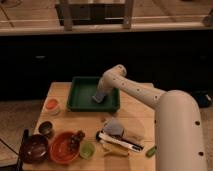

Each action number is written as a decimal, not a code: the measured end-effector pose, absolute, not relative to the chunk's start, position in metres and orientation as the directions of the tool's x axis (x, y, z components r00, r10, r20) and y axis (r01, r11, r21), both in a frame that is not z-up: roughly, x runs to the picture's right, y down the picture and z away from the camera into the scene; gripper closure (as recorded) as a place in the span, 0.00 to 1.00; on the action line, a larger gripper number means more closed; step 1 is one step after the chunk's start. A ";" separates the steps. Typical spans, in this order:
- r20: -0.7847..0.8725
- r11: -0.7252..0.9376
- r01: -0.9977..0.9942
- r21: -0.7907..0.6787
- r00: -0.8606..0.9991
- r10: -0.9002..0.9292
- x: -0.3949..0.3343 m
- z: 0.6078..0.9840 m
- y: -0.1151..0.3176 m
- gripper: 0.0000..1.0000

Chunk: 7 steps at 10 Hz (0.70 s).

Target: Wipe tray with sponge

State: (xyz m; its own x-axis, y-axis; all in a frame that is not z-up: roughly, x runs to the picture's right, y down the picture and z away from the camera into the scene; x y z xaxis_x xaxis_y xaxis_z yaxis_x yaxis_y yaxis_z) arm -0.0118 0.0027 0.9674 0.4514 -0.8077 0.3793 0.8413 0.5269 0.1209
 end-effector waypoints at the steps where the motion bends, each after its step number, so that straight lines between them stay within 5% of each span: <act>1: 0.381 0.525 0.842 0.123 0.448 -0.809 -0.013 0.967 0.003 0.98; 7: 0.390 0.515 0.847 0.129 0.434 -0.812 -0.014 0.968 0.007 0.98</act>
State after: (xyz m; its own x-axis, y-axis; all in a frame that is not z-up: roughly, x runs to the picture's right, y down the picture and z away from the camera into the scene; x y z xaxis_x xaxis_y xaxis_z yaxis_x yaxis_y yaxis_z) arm -0.0144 0.0068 0.9680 0.4345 -0.8119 0.3900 0.8474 0.5152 0.1285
